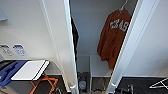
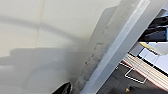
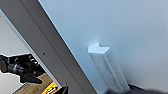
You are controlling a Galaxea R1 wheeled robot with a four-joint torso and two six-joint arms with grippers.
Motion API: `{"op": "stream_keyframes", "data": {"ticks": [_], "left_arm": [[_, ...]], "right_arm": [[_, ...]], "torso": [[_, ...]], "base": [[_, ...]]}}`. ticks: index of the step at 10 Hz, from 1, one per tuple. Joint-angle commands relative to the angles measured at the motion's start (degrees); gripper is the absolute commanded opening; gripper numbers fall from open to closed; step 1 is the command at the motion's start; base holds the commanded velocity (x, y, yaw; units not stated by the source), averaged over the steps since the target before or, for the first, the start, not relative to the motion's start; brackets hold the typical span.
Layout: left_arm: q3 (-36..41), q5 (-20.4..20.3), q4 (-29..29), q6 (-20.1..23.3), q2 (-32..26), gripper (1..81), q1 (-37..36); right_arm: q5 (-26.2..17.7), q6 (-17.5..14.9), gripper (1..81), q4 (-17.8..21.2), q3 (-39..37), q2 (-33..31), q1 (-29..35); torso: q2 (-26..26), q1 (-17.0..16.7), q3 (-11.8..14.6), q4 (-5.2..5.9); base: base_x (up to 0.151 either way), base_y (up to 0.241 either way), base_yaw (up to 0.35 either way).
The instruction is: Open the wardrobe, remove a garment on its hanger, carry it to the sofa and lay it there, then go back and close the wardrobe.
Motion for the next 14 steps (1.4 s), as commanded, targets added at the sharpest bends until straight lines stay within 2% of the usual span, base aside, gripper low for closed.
{"op": "stream_keyframes", "data": {"ticks": [1, 14], "left_arm": [[14.4, 4.8, 1.3, -1.5, 0.5, 81.1, -0.4], [16.9, 3.6, 5.1, -1.4, -4.0, 81.1, 3.6]], "right_arm": [[-14.8, 2.7, 81.1, -2.6, 10.2, 0.9, 0.0], [-12.9, 2.7, 81.1, -5.3, 12.9, -4.4, -5.0]], "torso": [[0.0, 0.0, 0.0, 0.0], [0.0, 0.1, 0.0, 0.0]], "base": [[0.0, 0.0, 0.0], [0.0, 0.0, 0.0]]}}
